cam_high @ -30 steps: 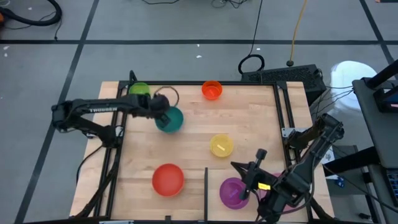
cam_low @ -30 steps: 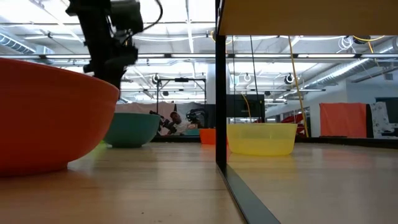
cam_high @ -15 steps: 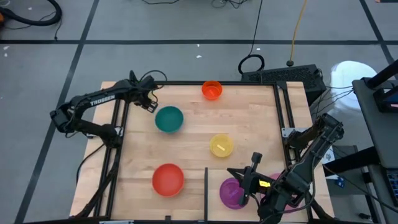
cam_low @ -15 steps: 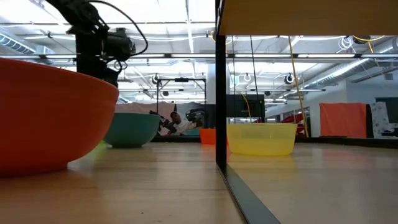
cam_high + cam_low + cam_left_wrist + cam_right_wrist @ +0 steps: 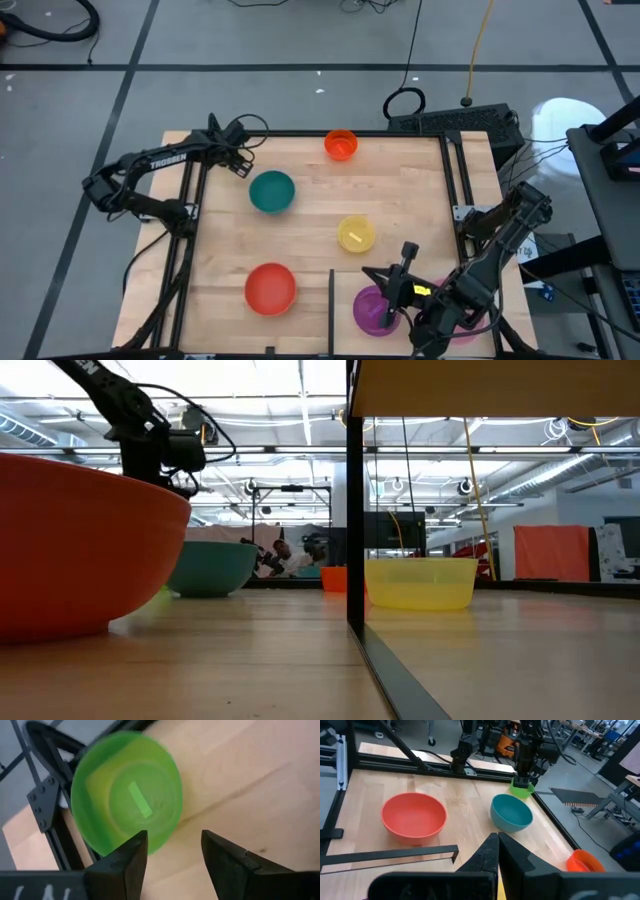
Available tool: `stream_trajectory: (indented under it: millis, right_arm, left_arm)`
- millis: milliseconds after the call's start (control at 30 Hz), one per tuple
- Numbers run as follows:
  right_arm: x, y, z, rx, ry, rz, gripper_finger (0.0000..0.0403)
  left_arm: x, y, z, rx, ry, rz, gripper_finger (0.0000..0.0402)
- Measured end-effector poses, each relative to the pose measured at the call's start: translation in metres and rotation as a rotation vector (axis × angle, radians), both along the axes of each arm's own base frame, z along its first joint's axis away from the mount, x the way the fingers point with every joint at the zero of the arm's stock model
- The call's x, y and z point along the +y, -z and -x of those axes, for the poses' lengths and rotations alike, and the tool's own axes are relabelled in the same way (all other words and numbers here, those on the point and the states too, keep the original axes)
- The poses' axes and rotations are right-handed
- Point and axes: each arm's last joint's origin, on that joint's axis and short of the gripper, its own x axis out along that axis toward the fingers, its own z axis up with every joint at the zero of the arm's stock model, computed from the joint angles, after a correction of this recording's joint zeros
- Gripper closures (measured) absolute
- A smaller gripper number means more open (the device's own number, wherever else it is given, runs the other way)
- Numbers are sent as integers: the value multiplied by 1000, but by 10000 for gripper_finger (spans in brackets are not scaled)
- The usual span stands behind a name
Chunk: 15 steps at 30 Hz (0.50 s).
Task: Place and stack bowls onto a shelf
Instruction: Stack the light green bowl on top of the purple bowl on the shelf
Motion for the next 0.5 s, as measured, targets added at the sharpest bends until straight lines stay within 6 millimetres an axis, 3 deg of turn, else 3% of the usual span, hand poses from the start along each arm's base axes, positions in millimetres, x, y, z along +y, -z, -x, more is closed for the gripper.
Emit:
stream_trajectory:
  millis: [500]
  right_arm:
    - [0,0,-1,-2,-1,1,403]
  left_arm:
    - [15,28,-1,81,17,81,215]
